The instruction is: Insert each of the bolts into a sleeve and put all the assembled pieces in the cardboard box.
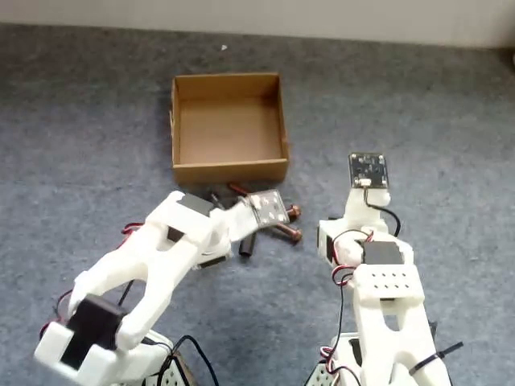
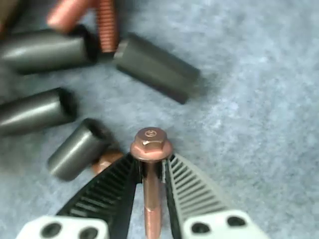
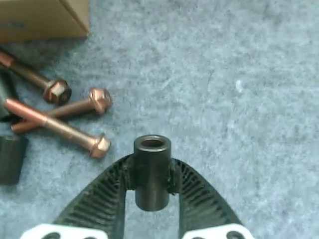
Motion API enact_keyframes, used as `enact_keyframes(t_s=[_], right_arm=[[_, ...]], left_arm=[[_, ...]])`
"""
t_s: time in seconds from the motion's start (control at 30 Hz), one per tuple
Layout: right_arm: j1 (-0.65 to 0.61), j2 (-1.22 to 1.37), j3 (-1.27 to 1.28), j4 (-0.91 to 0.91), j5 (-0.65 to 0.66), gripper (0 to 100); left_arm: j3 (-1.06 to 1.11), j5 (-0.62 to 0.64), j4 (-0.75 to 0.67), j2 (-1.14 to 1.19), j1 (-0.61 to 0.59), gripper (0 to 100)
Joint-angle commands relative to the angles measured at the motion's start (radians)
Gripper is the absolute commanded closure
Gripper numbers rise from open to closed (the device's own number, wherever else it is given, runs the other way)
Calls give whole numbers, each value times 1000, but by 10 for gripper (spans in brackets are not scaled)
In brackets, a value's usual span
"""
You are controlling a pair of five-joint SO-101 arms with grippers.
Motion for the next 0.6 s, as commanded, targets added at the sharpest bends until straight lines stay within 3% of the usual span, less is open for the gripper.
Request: enact_keyframes(t_s=[0.0,0.2,0.57], right_arm=[[7,-44,-50,73,-9,994],[2,-197,-90,134,-9,994],[-268,-556,-81,125,-9,994]], left_arm=[[-15,103,31,-197,-45,996],[16,264,124,-556,-107,996],[54,588,140,-1082,-117,996]])
